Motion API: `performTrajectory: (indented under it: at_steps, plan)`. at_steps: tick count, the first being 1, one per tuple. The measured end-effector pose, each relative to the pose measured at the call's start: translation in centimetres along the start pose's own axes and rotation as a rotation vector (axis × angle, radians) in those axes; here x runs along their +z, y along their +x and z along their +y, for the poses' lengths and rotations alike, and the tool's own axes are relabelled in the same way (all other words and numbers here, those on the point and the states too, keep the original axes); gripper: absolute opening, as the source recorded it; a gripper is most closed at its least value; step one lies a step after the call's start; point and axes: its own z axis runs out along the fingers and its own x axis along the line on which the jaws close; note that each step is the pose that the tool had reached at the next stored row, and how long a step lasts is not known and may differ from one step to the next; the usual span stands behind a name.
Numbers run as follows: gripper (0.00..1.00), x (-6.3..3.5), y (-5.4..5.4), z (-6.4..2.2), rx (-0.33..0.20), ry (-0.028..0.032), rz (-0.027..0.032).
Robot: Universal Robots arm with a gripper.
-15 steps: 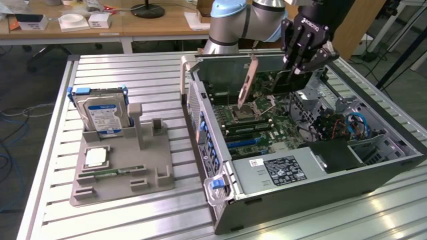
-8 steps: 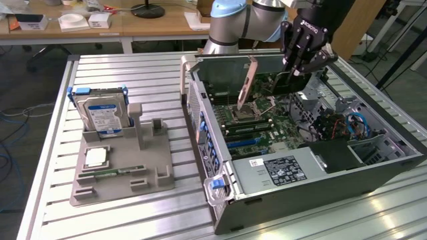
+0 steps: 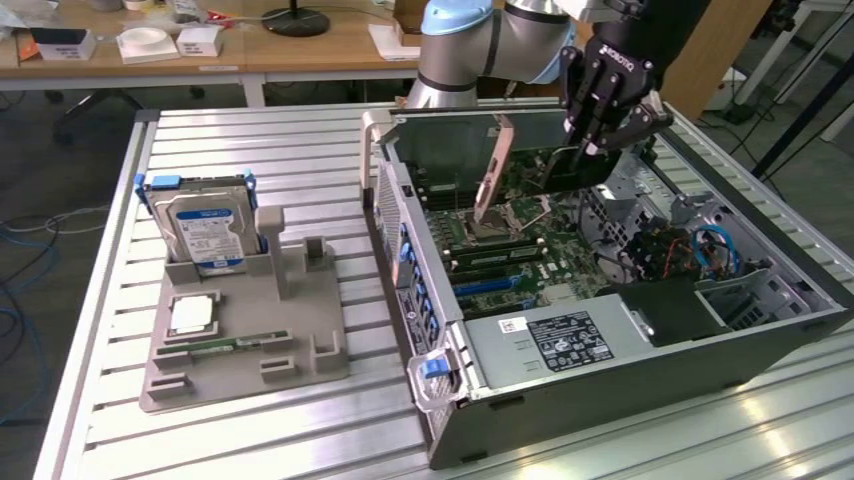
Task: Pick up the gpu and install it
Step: 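Insert the gpu into the slot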
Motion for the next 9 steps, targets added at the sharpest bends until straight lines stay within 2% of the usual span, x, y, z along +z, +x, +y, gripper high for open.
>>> performTrajectory:
  at_steps: [9]
  plan:
    - [0.26, 0.52, 0.01, -0.03, 0.000, 0.0000, 0.0000]
